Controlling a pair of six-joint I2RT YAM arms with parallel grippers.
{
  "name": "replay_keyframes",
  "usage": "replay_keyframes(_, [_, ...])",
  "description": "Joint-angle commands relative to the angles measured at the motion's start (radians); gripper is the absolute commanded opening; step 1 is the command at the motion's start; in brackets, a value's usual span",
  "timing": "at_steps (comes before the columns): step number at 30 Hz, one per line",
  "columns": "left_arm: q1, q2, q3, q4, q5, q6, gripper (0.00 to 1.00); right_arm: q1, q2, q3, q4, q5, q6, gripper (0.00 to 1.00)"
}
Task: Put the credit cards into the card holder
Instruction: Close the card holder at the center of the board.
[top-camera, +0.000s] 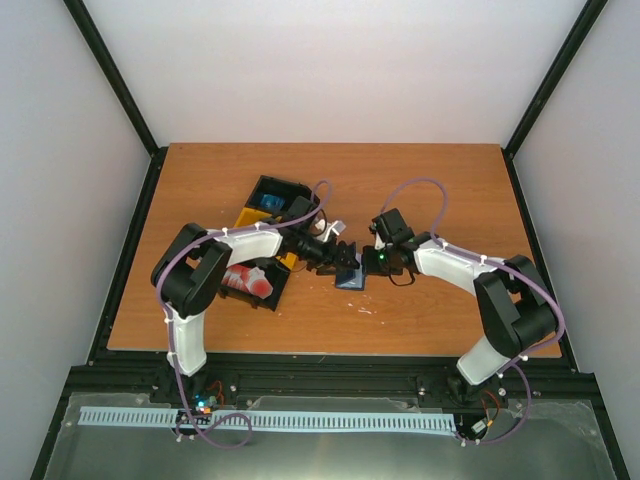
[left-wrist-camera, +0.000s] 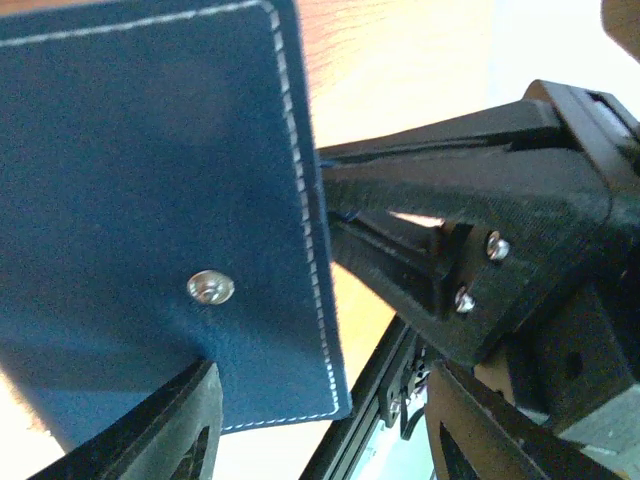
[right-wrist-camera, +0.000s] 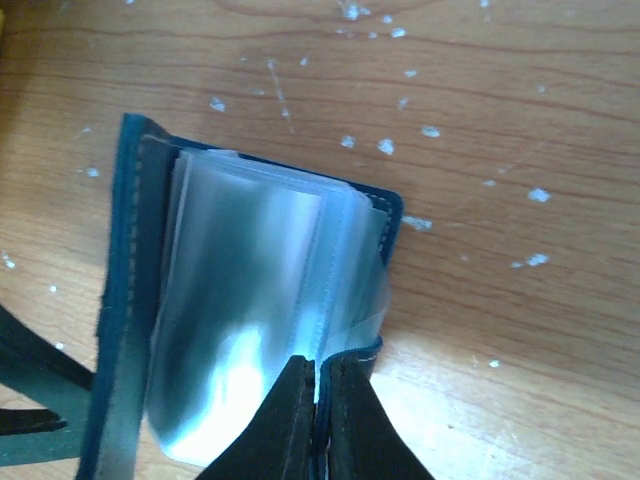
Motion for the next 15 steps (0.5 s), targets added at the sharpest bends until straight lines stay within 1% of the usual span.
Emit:
replay_keyframes(1, [0.005, -0.040, -0.021, 0.020, -0.019, 0.032, 0.57, 0.001, 0.001, 0.019, -0.034, 0.089, 0.008, 0.04])
replay_keyframes(3, [0.005, -0.040, -0.025, 0.028, -0.018, 0.033, 0.57, 0.001, -0.006, 0.017, -0.034, 0.097, 0.024, 0.04])
replay_keyframes(7, [0.006, -0.025, -0.028, 0.035, -0.013, 0.027, 0.51, 0.002, -0.041, 0.005, -0.018, 0.101, 0.069, 0.04])
replay_keyframes(12, [0.005, -0.015, -0.040, 0.052, -0.005, 0.015, 0.41, 0.002, -0.100, -0.024, 0.041, 0.073, 0.107, 0.05])
replay_keyframes(14, [0.005, 0.006, -0.024, 0.018, -0.017, 0.020, 0.37, 0.002, -0.110, -0.035, 0.061, 0.056, 0.110, 0.05])
replay_keyframes(15, [0.005, 0.020, -0.013, 0.001, -0.020, 0.027, 0.33, 0.001, -0.111, -0.037, 0.066, 0.046, 0.110, 0.06])
